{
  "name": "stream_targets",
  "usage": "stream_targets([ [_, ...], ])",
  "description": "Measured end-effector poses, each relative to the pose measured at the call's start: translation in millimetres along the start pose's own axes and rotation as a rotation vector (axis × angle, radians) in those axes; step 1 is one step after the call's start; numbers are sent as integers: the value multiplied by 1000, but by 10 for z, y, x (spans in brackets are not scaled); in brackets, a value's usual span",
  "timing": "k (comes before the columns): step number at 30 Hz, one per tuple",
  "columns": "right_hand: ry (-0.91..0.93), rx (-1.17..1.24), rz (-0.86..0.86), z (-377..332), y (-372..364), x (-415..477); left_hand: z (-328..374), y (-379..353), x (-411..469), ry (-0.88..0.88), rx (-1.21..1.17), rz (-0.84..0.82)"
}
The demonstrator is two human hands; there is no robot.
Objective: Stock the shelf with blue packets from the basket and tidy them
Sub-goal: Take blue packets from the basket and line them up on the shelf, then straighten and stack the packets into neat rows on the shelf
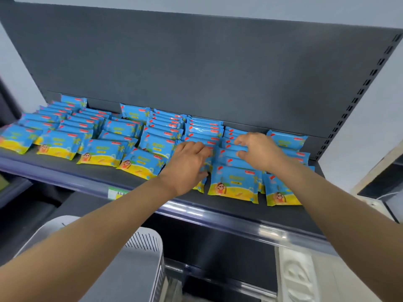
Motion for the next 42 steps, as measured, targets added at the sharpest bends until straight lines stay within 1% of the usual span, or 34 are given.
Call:
stream_targets([
  [3,11,-52,38,-335,21,23,-248,81,-198,1,9,44],
  [7,65,-76,96,-865,36,84,-587,224,-494,51,-5,94],
  [14,228,-41,111,-1754,66,201,-1153,528,-1166,241,40,167],
  [19,335,-11,111,-2206,47,279,-1398,660,-1613,389,80,167],
  [27,459,22,141,-2937,62,351,-1816,927,-2150,489,159,161],
  [31,454,-41,185,-3345,73,466,-2141,1062,-2391,482,187,165],
  [34,420,-61,216,-3737,77,572,-2517,1190,-2595,440,212,170],
  [38,377,-83,243,-4533,49,798,-3208,1409,-3007,411,176,254],
  [42,319,-75,199,-5402,-26,1099,-4013,1536,-3538,395,142,239],
])
Point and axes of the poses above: each hand's wrist, its own x-axis towards the middle knuckle, its own y-axis out of the back of the hand, z = x × y, the point moved 6 cm from there along x, towards the middle knuckle, and after that the axes turned 8 degrees about -z, right-handed, at the moved point
